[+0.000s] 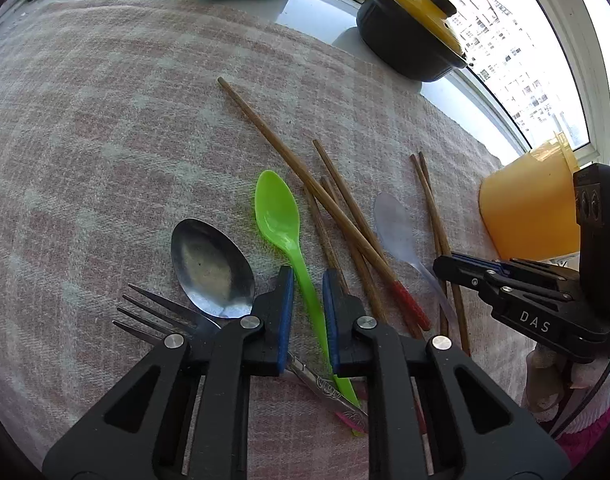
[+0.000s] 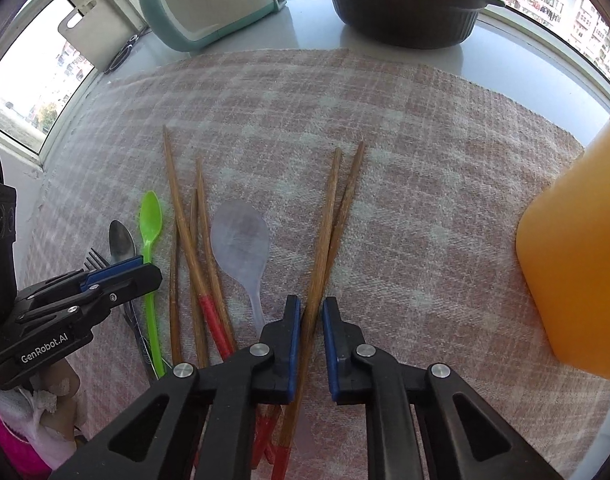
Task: Organize utensils
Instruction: 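Grasp the green plastic spoon with the left tool while the right tool grasps a wooden chopstick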
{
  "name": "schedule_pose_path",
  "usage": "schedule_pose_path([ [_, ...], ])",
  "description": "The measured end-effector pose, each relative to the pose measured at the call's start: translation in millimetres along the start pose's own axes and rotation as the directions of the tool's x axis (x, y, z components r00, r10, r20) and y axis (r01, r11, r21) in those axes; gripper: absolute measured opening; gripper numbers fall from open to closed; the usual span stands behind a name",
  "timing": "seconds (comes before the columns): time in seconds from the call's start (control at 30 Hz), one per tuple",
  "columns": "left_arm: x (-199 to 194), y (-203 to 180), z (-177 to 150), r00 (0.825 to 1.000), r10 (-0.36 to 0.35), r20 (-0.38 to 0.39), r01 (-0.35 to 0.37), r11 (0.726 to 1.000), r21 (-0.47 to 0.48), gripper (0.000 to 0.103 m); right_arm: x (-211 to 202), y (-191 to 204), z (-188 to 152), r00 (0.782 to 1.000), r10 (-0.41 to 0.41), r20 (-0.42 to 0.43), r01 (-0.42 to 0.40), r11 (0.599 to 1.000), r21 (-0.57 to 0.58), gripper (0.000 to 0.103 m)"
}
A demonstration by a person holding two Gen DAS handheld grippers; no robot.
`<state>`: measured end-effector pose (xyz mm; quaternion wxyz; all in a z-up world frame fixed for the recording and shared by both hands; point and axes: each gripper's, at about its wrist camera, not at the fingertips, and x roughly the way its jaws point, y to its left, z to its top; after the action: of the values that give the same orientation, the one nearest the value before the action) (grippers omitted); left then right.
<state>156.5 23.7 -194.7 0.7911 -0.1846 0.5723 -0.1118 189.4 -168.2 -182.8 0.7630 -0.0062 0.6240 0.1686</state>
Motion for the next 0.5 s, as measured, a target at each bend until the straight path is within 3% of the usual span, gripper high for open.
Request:
schedule_pose_path([
  [0.5, -3.2, -1.2, -0.1, 1.000, -0.001, 0.022, 0.002, 1.000, -0.015, 0.005, -9.0, -8.5, -10.0, 0.998, 0.050, 0.034, -0.052, 0.997, 0.054, 0.004],
])
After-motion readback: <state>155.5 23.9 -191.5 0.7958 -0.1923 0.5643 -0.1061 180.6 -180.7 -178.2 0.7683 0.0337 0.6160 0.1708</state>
